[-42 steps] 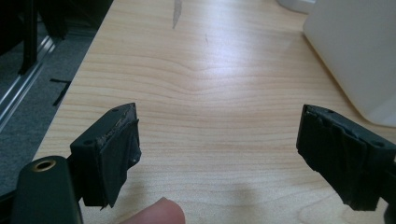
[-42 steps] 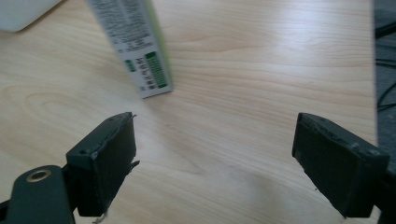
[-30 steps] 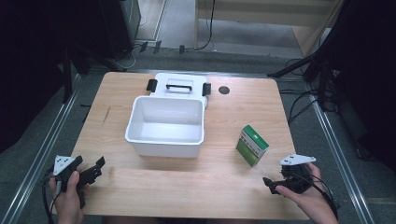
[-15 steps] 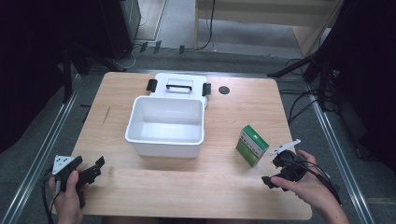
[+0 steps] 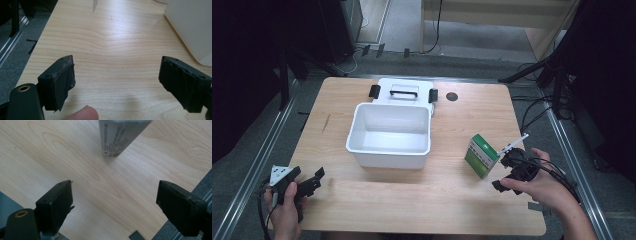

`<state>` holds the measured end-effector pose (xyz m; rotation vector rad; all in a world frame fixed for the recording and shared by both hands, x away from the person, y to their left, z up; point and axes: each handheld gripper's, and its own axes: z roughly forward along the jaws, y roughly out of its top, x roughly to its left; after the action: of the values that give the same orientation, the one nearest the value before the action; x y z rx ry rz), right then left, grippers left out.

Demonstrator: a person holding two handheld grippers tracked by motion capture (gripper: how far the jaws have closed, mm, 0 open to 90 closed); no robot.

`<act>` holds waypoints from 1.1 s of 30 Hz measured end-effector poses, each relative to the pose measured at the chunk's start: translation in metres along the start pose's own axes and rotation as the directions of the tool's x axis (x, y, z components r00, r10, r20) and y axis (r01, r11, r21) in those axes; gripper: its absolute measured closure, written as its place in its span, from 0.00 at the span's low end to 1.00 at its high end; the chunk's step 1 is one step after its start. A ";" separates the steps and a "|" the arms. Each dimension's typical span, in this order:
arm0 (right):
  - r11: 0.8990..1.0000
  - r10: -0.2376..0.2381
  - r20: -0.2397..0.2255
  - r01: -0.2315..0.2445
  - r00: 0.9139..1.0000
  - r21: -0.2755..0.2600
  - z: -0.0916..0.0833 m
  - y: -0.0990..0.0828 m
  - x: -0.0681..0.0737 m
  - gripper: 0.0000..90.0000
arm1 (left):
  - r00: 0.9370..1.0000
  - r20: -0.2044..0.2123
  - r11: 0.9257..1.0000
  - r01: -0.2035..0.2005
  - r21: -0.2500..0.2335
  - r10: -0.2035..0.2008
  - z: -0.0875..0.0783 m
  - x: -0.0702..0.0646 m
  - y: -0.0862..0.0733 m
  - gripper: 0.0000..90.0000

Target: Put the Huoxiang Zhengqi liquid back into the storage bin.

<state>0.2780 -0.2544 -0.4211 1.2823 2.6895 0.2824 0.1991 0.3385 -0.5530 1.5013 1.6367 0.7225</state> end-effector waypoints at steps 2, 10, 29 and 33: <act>1.000 -0.010 -0.001 0.010 1.000 0.002 -0.001 0.002 0.000 0.16 | 1.000 0.002 1.000 -0.005 0.002 0.005 0.000 0.000 0.000 0.16; 0.999 -0.029 0.006 0.028 1.000 0.029 -0.010 0.019 0.002 0.18 | 1.000 0.021 1.000 -0.023 0.015 0.023 0.002 -0.001 0.001 0.16; 0.997 -0.035 0.018 0.034 0.999 0.064 -0.013 0.059 0.006 0.35 | 1.000 0.021 0.999 -0.018 0.033 0.018 0.003 -0.001 0.001 0.16; 0.997 -0.026 0.007 0.025 1.000 0.074 -0.010 0.063 0.004 0.38 | 1.000 0.022 0.999 -0.018 0.034 0.017 0.003 -0.001 0.001 0.16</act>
<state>0.3210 -0.2136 -0.3964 1.2644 2.7317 0.1766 0.2024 0.3372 -0.5534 1.5442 1.6292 0.6879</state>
